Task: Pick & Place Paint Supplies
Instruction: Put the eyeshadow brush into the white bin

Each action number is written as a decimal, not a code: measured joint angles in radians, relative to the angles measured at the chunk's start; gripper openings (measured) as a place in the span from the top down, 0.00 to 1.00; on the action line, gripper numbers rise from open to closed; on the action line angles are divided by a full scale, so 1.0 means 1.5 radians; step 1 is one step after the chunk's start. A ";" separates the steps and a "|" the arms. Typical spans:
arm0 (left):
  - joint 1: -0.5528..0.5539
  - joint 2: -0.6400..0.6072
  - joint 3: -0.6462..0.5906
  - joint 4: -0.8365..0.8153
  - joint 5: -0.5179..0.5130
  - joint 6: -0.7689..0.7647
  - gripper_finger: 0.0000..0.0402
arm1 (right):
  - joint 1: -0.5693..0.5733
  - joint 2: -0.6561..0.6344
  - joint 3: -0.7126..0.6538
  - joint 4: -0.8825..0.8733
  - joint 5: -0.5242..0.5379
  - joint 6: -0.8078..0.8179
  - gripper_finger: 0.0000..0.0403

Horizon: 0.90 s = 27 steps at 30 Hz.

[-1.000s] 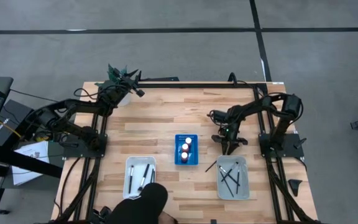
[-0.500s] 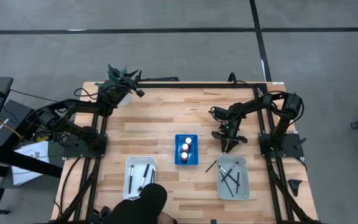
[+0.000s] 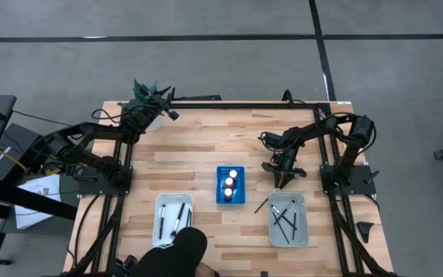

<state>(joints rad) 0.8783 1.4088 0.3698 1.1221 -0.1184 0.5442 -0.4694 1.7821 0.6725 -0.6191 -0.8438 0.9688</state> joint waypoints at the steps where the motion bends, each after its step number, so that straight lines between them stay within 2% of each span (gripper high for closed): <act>1: 0.000 0.000 0.000 0.000 0.000 0.000 0.81 | -0.002 0.000 0.000 0.000 0.000 0.000 0.77; 13: 0.000 0.000 0.000 -0.005 0.001 -0.002 0.81 | -0.008 0.000 -0.001 0.036 -0.002 -0.007 0.98; 19: 0.000 0.000 0.000 -0.005 0.001 -0.002 0.81 | -0.008 -0.016 -0.001 0.062 0.008 -0.018 0.99; 27: 0.000 0.000 0.000 -0.005 0.001 -0.002 0.81 | -0.015 -0.094 0.000 0.064 0.056 -0.007 1.00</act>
<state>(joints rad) 0.8783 1.4090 0.3698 1.1150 -0.1165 0.5412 -0.4925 1.6414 0.6724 -0.5231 -0.7604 0.9581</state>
